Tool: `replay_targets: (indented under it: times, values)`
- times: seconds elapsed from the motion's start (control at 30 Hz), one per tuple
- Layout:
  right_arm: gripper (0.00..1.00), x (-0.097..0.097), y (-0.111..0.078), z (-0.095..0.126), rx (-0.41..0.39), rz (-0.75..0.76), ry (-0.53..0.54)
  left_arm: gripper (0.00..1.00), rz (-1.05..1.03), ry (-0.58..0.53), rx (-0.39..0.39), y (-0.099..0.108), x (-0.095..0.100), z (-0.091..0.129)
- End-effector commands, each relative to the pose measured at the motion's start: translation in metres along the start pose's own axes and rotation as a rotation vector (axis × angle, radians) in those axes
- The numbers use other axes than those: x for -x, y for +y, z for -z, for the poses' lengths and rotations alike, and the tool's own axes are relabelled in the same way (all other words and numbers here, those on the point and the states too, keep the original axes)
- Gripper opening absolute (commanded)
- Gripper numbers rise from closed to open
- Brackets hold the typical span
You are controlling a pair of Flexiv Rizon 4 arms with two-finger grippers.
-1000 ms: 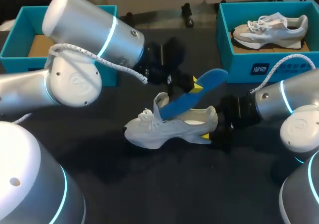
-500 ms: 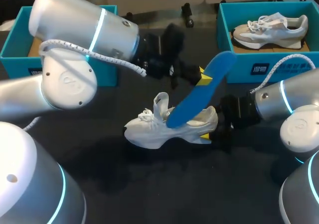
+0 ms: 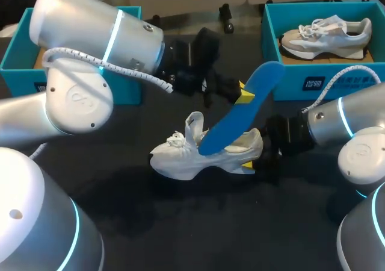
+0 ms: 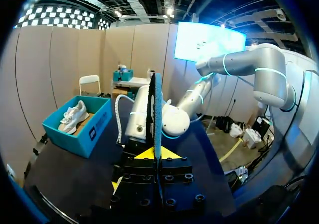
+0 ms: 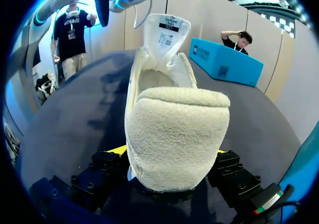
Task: Take the shoe out of the shoebox, open the shoe tongue, remove and reinsert the insole, then place the shoe into the shoebox
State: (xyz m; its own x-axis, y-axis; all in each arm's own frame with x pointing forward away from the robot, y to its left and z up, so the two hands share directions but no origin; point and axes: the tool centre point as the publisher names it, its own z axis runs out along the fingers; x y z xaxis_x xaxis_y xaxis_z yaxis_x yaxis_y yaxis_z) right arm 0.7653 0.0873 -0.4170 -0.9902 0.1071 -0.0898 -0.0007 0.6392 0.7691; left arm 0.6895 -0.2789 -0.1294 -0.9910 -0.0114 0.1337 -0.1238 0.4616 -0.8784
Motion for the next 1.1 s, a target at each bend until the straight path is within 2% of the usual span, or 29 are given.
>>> replay_targets:
  times: [0.03,0.27,0.5,0.77,1.1]
  values:
    - [0.00,-0.001,0.000,-0.001,-0.005,0.000,-0.001,0.00,0.025,0.008,-0.011,-0.003,-0.002,0.002]
    - [0.00,-0.001,0.000,-0.001,-0.005,0.000,-0.001,0.00,0.149,0.062,-0.100,-0.034,-0.013,0.002]
    - [0.00,-0.001,0.000,-0.001,-0.005,0.000,-0.001,0.00,0.242,0.091,-0.175,-0.064,-0.021,0.011]
    - [0.00,-0.001,0.000,-0.001,-0.005,0.000,-0.001,0.00,0.353,0.151,-0.269,-0.089,-0.037,0.020]
    - [0.00,-0.001,0.000,-0.001,-0.005,0.000,-0.001,0.00,0.439,0.195,-0.372,-0.118,-0.061,0.043]
